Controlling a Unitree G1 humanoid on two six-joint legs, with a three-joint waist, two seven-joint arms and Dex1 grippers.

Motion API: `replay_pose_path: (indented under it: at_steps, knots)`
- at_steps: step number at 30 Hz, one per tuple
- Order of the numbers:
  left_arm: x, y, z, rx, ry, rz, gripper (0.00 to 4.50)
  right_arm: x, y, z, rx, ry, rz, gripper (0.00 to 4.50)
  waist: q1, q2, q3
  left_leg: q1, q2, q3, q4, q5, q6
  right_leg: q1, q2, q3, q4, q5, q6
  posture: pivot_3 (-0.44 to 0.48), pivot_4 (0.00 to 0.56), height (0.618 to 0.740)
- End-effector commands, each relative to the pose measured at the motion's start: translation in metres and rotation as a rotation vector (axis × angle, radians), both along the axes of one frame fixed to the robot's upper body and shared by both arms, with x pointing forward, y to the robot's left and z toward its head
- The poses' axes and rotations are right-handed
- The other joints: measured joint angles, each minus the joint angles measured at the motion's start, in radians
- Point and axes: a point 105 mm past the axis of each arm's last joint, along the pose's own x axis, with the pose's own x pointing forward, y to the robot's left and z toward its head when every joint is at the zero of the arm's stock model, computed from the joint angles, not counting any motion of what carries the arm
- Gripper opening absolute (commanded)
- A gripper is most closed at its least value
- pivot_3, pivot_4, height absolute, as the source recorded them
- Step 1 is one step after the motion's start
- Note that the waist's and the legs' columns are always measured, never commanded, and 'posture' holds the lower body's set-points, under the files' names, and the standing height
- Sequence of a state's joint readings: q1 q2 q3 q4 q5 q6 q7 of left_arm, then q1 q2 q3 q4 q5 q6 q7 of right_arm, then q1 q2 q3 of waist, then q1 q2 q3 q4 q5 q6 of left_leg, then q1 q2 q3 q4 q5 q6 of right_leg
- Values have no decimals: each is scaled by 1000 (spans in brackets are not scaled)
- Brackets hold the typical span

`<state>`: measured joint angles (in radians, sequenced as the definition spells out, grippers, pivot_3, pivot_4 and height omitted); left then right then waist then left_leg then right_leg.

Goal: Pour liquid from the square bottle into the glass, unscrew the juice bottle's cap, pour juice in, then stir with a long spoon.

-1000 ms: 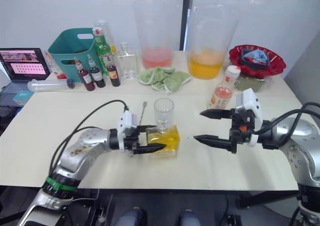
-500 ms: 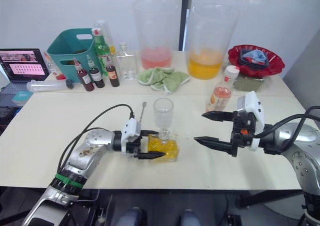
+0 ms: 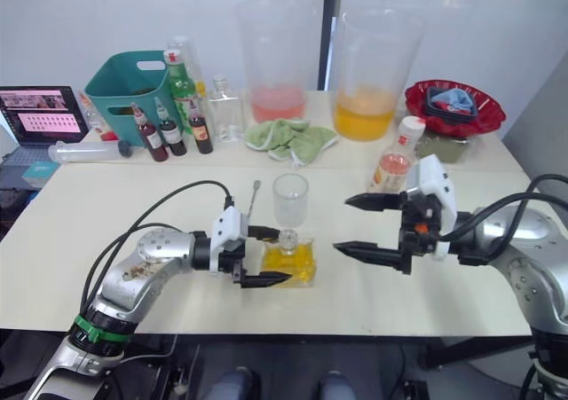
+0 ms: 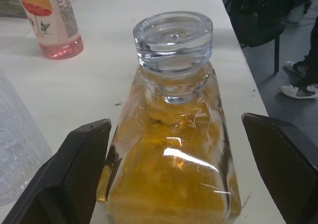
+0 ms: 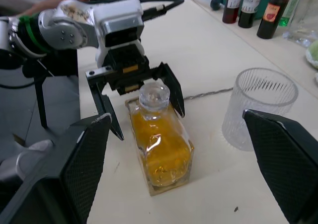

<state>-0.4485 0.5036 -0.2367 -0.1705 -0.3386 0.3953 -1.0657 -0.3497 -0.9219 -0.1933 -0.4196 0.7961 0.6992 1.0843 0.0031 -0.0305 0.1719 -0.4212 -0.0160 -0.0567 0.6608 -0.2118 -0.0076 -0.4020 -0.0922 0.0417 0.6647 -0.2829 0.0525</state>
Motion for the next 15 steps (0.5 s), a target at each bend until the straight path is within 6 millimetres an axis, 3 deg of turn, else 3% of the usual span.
replay_pose_path:
  at_steps: [1, 7, 8, 12, 15]
  knots:
    - [1, -3, 4, 5, -29, 18, 4464, -3, 14, 9, 25, -63, 45, 4500, -1, 0, 0, 0, 0, 0, 0, 0, 0, 0, 0, 0, 0, 0, 0, 0, 150, 740]
    - [0, -5, 0, 19, -40, 13, 4464, 2, 28, 2, 47, -62, 41, 4500, -1, 0, 0, 0, 0, 0, 0, 0, 0, 0, 0, 0, 0, 0, 0, 0, 150, 740]
    - [-1, -6, -1, 18, -29, -2, 3897, 2, 31, 1, 47, -68, 46, 4500, -1, 0, 0, 0, 0, 0, 0, 0, 0, 0, 0, 0, 0, 0, 0, 0, 150, 740]
    - [-1, -6, -2, 34, -12, -17, 2764, 9, 46, -3, 22, -136, 37, 4500, -3, 0, 0, 0, 0, 0, 0, 0, 0, 0, 0, 0, 0, 0, 0, 0, 150, 740]
    - [-1, -5, -3, 42, -9, -23, 2767, 16, 54, -8, 17, -166, 19, 4500, -3, 0, 0, 0, 0, 0, 0, 0, 0, 0, 0, 0, 0, 0, 0, 0, 150, 740]
